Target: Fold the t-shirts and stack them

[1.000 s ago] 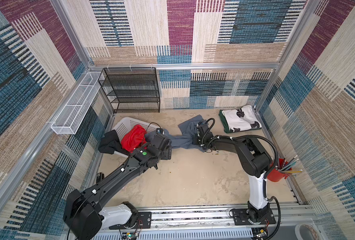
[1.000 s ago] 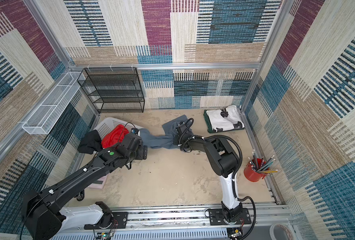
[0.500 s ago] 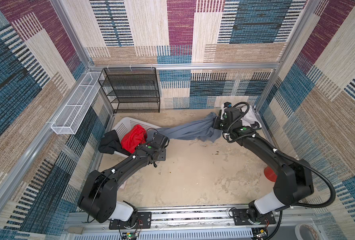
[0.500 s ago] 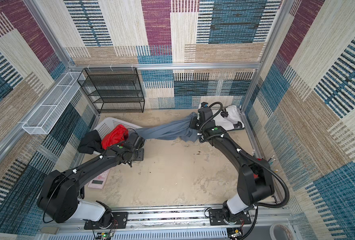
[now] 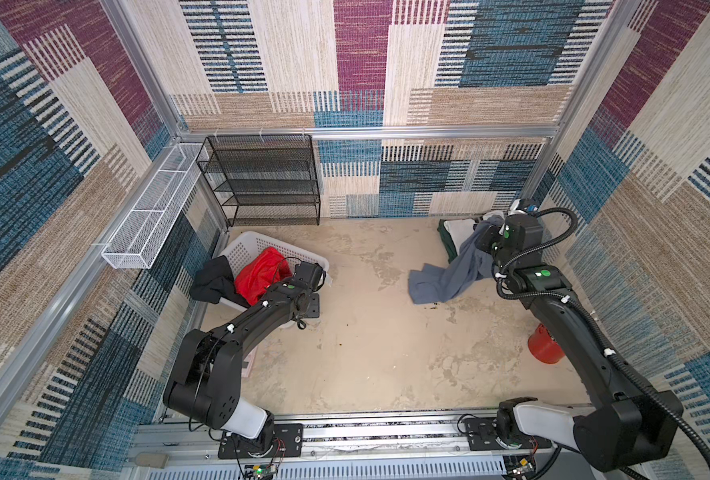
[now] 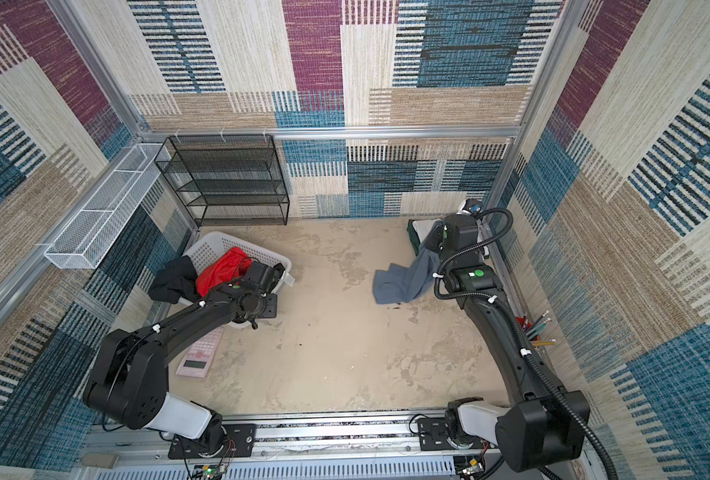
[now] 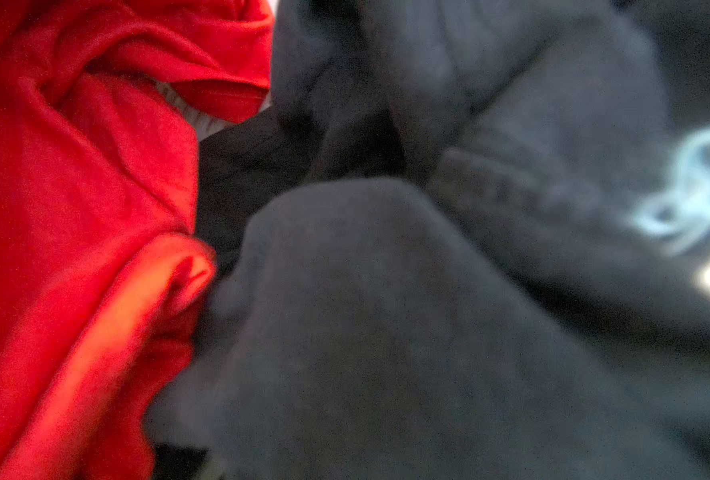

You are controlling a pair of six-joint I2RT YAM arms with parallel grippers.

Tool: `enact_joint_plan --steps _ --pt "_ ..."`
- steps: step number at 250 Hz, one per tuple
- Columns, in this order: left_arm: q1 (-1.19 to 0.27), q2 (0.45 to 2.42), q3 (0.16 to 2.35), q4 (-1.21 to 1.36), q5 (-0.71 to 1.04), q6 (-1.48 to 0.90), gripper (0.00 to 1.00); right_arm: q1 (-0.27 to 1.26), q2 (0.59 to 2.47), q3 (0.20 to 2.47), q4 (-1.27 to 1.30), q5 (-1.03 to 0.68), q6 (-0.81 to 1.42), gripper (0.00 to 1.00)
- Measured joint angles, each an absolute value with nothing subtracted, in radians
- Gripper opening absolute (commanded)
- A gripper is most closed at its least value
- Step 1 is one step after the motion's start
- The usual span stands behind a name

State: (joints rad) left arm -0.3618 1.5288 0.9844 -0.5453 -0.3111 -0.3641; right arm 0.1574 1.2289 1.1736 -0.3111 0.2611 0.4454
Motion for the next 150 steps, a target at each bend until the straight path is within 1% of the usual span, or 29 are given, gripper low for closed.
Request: enact_joint_plan --steps 17,38,57,75,81,98,116,150 --pt "-0.347 1.556 1.018 -0.545 -0.310 -0.359 0.50 0.158 1.228 1.156 -0.303 0.221 0.453 0.00" --pt "-0.336 1.610 1.080 -0.543 -0.310 -0.344 0.46 0.158 1.228 1.112 -0.292 0.157 0.473 0.00" --pt "-0.328 1.671 1.151 -0.537 -0.310 -0.341 0.38 0.158 1.228 1.065 -0.282 0.103 0.496 0.00" --pt "-0.326 1.736 1.232 -0.540 -0.307 -0.327 0.20 0.158 1.228 1.023 -0.276 0.047 0.512 0.00" --pt "-0.324 1.762 1.263 -0.536 -0.306 -0.303 0.16 0.158 1.227 1.007 -0.273 0.026 0.519 0.00" --pt "-0.325 1.824 1.342 -0.526 -0.329 -0.286 0.14 0.160 1.219 0.963 -0.258 -0.030 0.535 0.00" --pt "-0.319 1.892 1.423 -0.572 -0.344 -0.284 0.08 0.162 1.201 0.915 -0.237 -0.085 0.549 0.00" --pt "-0.307 1.990 1.553 -0.592 -0.371 -0.263 0.07 0.163 1.168 0.868 -0.233 -0.112 0.547 0.00"
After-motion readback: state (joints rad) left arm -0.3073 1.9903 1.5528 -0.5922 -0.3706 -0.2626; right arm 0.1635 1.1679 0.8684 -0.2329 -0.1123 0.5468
